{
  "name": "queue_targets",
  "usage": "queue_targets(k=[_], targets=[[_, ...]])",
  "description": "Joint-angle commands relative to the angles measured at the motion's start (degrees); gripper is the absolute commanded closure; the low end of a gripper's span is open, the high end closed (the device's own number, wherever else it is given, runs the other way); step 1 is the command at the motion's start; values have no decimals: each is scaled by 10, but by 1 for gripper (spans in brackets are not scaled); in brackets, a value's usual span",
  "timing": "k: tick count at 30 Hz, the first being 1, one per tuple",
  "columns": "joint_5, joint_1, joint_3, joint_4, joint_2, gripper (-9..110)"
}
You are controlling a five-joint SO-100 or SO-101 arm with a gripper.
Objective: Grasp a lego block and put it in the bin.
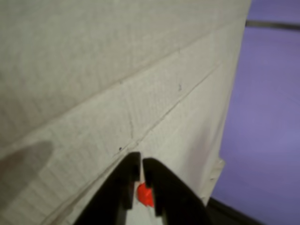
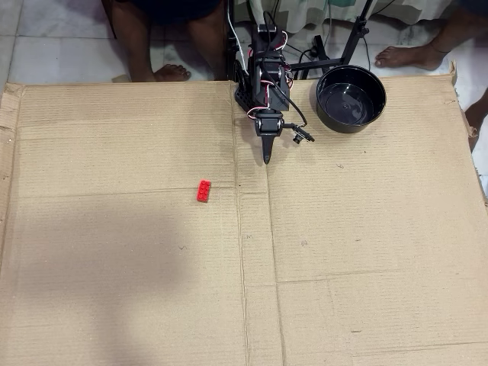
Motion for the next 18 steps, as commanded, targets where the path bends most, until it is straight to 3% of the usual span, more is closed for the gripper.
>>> queue_targets(k=[1,9,18], targets=[[61,5,-34,2,-1,98],[228,6,-138,0,-124,77],[247,60,-352,3,-410,74]])
